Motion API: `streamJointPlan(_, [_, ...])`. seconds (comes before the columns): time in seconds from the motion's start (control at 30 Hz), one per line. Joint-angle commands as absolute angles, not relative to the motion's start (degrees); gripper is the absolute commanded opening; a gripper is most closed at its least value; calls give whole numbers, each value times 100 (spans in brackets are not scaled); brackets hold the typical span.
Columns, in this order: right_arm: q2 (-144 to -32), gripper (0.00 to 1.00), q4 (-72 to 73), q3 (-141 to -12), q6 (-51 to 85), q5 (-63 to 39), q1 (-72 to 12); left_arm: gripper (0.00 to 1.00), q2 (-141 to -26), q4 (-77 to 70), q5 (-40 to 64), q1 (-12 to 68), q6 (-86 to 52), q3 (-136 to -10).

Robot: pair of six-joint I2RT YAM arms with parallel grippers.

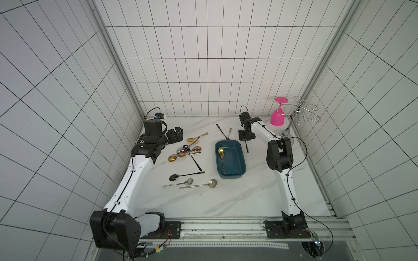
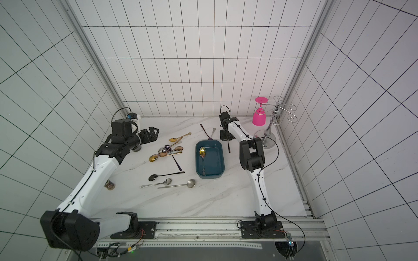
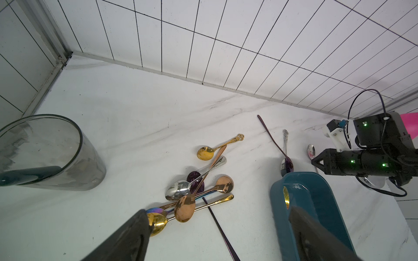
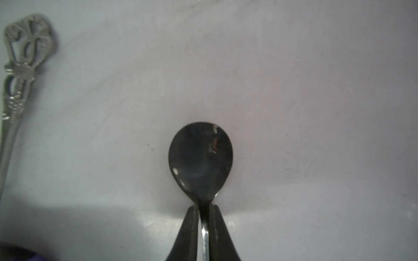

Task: Put the spoon into the storage box
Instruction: Move the spoon at the center of the board.

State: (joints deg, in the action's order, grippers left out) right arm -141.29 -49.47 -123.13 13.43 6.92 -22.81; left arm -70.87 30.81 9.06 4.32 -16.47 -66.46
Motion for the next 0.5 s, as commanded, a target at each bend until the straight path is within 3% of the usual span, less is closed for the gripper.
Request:
streamJointPlan(0.0, [-14078,10,-5329,-11949,1275,747,-2321,97,-7016,2973,943,397,-1645,-6576])
streamJointPlan(0.2, [-13812,1,-5308,-11746,1257,733,-2316,97,-7010,2962,944,390,-1646,-6574])
streamJointPlan(0.47, [-13263,1,-5297,-11385,1230,774,-2304,97,-7016,2949,947,395,-1649,-6551])
